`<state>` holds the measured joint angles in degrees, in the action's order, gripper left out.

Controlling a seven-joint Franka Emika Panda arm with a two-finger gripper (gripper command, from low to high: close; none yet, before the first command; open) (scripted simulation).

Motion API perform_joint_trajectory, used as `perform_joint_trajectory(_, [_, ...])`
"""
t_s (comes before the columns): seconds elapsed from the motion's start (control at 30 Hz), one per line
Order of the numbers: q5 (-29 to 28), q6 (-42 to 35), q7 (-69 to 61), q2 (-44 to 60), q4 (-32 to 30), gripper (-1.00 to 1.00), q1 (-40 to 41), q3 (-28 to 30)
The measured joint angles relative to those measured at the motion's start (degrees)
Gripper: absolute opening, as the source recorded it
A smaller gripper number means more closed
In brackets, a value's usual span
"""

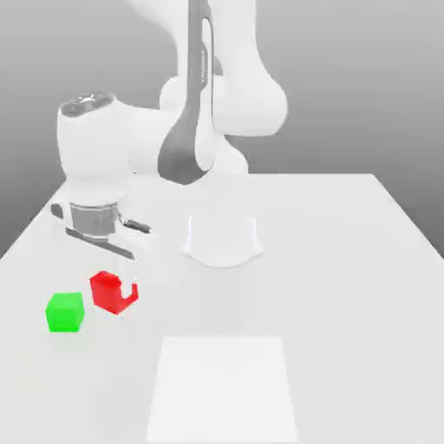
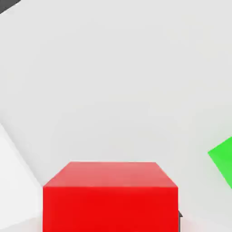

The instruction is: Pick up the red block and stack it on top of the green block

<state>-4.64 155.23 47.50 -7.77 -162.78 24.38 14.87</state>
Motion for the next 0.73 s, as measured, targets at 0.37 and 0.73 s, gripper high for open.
perform_joint_trajectory(0.37, [10.9, 9.8, -12.7, 13.0, 2.6, 1.00, 5.2, 2.5])
perform_joint_trajectory(0.73, [1.9, 1.3, -6.4, 3.5, 2.2, 1.00, 7.8, 2.4])
